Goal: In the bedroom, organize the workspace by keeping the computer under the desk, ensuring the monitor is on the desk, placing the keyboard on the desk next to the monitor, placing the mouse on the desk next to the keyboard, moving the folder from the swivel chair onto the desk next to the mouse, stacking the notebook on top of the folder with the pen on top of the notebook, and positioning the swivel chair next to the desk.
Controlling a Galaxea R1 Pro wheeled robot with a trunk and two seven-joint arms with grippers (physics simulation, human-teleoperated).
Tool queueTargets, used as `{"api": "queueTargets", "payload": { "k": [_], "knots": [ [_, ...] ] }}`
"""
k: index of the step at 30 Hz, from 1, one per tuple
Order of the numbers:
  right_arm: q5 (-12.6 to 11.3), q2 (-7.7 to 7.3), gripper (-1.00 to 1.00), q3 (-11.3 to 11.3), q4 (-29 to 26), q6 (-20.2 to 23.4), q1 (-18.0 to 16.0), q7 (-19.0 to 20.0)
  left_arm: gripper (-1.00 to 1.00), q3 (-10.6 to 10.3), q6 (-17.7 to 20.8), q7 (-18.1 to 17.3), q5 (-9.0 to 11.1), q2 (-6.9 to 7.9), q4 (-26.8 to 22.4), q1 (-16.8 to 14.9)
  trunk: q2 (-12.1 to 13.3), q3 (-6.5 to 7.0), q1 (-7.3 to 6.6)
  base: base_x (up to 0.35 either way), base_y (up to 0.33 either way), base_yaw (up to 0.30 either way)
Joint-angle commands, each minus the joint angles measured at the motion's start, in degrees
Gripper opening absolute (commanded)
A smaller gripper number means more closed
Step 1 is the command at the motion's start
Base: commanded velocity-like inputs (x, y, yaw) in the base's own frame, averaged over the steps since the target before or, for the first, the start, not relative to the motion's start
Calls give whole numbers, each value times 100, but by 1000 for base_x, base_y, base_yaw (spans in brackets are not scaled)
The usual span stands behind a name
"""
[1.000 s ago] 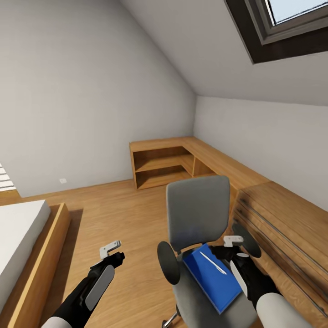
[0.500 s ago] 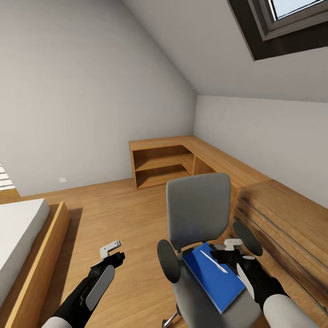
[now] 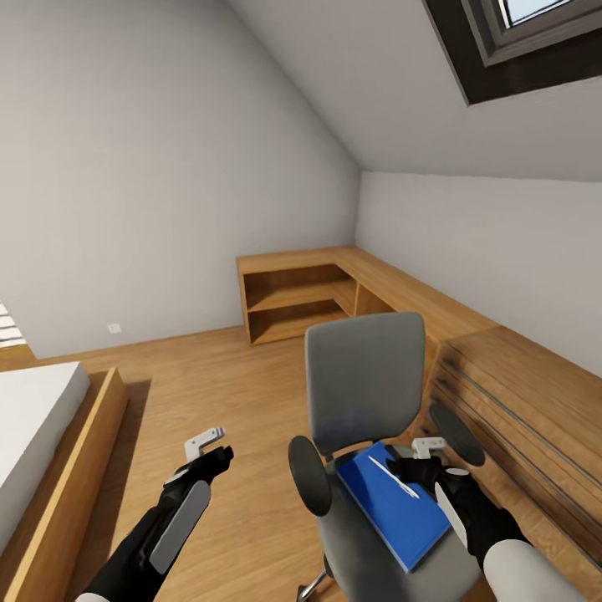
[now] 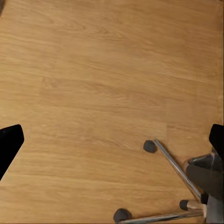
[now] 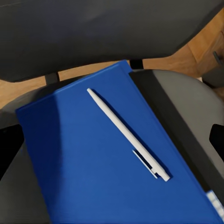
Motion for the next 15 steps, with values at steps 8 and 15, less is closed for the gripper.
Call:
{"api": "queueTargets", "payload": {
  "k": [8,15],
  "knots": [
    [30,4,100,-24,-9,33,-2,41,100,-19,754,66,45,199,-1569,676,-326,-150,177,0,0,0],
    [30,4,100,-23,-8,33,-2,41,100,-19,1121,73,89,258,-1909,813,-607,-276,330,0,0,0]
  ]
}}
